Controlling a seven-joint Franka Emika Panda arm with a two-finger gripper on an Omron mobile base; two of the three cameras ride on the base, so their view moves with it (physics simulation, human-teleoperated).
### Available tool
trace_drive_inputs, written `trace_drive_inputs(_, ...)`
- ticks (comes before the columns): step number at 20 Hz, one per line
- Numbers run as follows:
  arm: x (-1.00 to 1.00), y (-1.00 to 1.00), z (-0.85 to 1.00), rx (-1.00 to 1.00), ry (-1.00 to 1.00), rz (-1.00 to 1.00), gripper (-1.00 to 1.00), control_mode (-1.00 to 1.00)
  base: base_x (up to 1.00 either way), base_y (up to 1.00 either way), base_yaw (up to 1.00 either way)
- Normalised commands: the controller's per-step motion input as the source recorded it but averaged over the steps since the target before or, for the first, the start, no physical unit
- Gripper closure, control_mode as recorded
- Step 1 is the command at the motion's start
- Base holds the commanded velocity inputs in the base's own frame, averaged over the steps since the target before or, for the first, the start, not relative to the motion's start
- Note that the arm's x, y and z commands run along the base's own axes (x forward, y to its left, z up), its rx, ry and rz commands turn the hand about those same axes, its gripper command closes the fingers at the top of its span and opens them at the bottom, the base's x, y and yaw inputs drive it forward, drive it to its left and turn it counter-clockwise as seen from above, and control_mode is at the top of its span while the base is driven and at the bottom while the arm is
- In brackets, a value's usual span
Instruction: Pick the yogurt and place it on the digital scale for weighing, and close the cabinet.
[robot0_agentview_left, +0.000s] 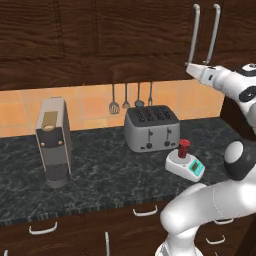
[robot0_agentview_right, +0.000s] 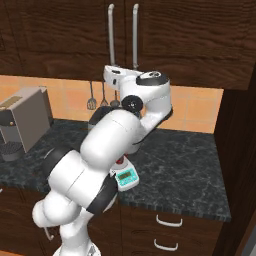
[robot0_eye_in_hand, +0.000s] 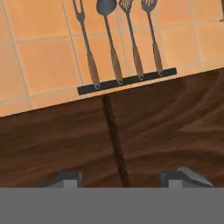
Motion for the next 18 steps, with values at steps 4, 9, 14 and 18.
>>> trace_drive_inputs(4,0.57,0.61,-0.46,-0.08,-0.58,0.05,-1.0,-1.0,0.0,0.0,0.0)
trace_drive_inputs(9,0.74,1.0,-0.04,-0.15,-0.38,-0.29,-1.0,-1.0,0.0,0.0,0.0)
trace_drive_inputs(14,1.0,0.98,0.06,-0.24,-0.11,-0.51,-1.0,-1.0,0.0,0.0,0.0)
trace_drive_inputs(18,1.0,-0.07,0.02,-0.04,0.0,-0.11,-1.0,-1.0,0.0,0.0,0.0)
